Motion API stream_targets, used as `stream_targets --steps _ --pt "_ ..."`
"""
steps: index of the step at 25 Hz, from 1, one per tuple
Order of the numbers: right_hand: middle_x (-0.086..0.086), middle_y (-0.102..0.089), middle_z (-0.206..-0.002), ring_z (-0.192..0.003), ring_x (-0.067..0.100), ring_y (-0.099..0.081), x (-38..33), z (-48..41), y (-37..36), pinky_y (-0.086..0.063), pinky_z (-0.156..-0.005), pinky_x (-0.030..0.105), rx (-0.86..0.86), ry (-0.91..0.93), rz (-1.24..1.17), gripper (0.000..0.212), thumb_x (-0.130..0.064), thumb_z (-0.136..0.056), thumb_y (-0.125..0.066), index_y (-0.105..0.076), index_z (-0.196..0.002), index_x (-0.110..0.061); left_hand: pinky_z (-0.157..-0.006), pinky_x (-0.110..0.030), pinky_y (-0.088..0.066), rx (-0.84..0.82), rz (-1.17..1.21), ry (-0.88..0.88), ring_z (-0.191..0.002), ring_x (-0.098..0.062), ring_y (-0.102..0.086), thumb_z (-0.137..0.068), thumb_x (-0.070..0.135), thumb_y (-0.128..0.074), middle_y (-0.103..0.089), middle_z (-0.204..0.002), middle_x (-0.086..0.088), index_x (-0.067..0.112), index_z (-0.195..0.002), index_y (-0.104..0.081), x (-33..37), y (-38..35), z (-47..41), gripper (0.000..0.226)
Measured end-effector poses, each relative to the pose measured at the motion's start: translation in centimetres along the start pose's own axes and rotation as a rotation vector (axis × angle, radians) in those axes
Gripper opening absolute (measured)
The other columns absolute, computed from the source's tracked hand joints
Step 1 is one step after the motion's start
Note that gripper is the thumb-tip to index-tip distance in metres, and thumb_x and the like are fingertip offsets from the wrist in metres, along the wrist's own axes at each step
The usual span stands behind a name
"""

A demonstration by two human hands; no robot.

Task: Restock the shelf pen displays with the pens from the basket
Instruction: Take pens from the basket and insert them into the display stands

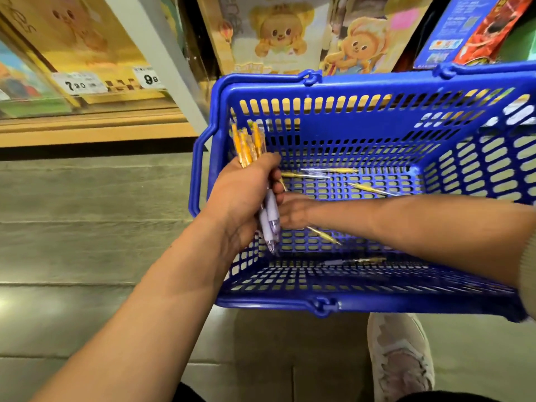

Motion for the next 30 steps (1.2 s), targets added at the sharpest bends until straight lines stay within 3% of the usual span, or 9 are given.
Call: stream_targets --steps 4,6,10,14,17,20,24,28,30 --pt "0.009 -0.068 -0.093 -0.085 0.024 -0.067 0.9 2.0 4.1 -0.056 -0.087 0.042 0.301 -0.025 -0.135 0.029 -0.026 -0.103 -0.050 -0.065 -0.111 -0.003 -0.049 -0.027 -0.053 0.053 -0.062 0.011 -0.048 -0.014 -0.058 -0.098 0.014 -0.061 -0.063 -0.067 -0.004 0.011 -0.089 -0.057 -0.6 0.2 -0.6 0.010" --pt "0.001 -0.067 -0.081 -0.070 0.014 -0.065 1.0 3.3 4.9 -0.059 -0.078 0.037 0.314 0.045 -0.351 0.031 -0.027 -0.104 -0.049 -0.065 -0.111 -0.001 -0.050 -0.031 -0.058 0.091 -0.066 -0.004 -0.049 -0.018 -0.064 -0.099 0.012 -0.060 -0.067 -0.066 -0.005 0.011 -0.090 -0.055 -0.6 0.4 -0.9 0.010" --pt "-0.005 -0.070 -0.070 -0.065 0.008 -0.068 0.9 6.2 5.8 -0.057 -0.066 0.022 0.317 0.144 -0.520 0.025 -0.033 -0.102 -0.056 -0.072 -0.104 -0.014 -0.077 -0.048 -0.064 0.152 -0.112 -0.054 -0.072 -0.021 -0.074 -0.102 0.013 -0.058 -0.072 -0.089 -0.008 0.014 -0.090 -0.051 -1.0 0.5 -1.5 0.013" --pt "-0.008 -0.075 -0.079 -0.065 0.003 -0.070 0.5 8.4 7.0 -0.052 -0.061 0.012 0.405 0.167 -0.379 0.019 -0.040 -0.098 -0.060 -0.074 -0.101 -0.028 -0.064 -0.043 -0.064 0.109 -0.107 0.009 -0.065 -0.019 -0.074 -0.104 0.018 -0.056 -0.074 -0.092 -0.011 0.007 -0.103 -0.054 -2.0 0.1 -1.8 0.011" --pt "-0.013 -0.075 -0.081 -0.062 -0.001 -0.068 -0.3 8.2 7.1 -0.048 -0.056 0.008 0.434 0.142 -0.331 0.019 -0.043 -0.098 -0.060 -0.073 -0.089 -0.033 -0.072 -0.050 -0.064 -0.025 -0.055 0.118 -0.076 -0.033 -0.075 -0.104 0.025 -0.057 -0.075 -0.093 -0.018 -0.004 -0.122 -0.057 -3.2 -1.2 -1.7 0.034" --pt "-0.014 -0.073 -0.073 -0.066 0.000 -0.070 -0.6 7.8 7.0 -0.051 -0.064 0.016 0.452 0.105 -0.328 0.021 -0.039 -0.099 -0.060 -0.074 -0.089 -0.028 -0.073 -0.045 -0.064 -0.063 -0.063 0.127 -0.075 -0.032 -0.073 -0.103 0.025 -0.058 -0.073 -0.088 -0.019 -0.008 -0.121 -0.060 -3.6 -1.5 -1.3 0.037" --pt "-0.004 -0.076 -0.085 -0.081 0.012 -0.074 -0.6 8.0 6.2 -0.060 -0.078 0.024 0.335 0.155 -0.437 0.022 -0.035 -0.100 -0.059 -0.076 -0.095 -0.021 -0.065 -0.037 -0.063 -0.124 -0.074 0.171 -0.072 -0.027 -0.071 -0.104 0.018 -0.057 -0.071 -0.087 -0.016 -0.006 -0.125 -0.063 -3.3 -1.5 -0.5 0.033" --pt "-0.001 -0.077 -0.090 -0.078 0.009 -0.072 0.9 7.5 6.5 -0.058 -0.074 0.020 0.223 0.139 -0.544 0.021 -0.029 -0.101 -0.058 -0.075 -0.100 -0.016 -0.073 -0.042 -0.064 -0.139 -0.080 0.163 -0.081 -0.025 -0.073 -0.103 0.016 -0.057 -0.075 -0.098 -0.013 -0.002 -0.115 -0.066 -2.6 -1.4 -0.1 0.024" --pt "0.002 -0.077 -0.092 -0.078 0.009 -0.070 3.4 7.0 6.4 -0.058 -0.073 0.020 0.200 0.047 -0.500 0.018 -0.023 -0.101 -0.060 -0.074 -0.104 -0.012 -0.073 -0.041 -0.065 -0.125 -0.077 0.143 -0.079 -0.022 -0.072 -0.103 0.015 -0.056 -0.075 -0.092 -0.009 0.002 -0.108 -0.065 -2.4 -1.0 -0.2 0.016"
Point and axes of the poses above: each hand's wrist, its own z-axis away from the middle knuckle, its own y-axis out of the back of the hand, x = y × z, the point moved 10 cm from there along -z, towards the middle knuckle
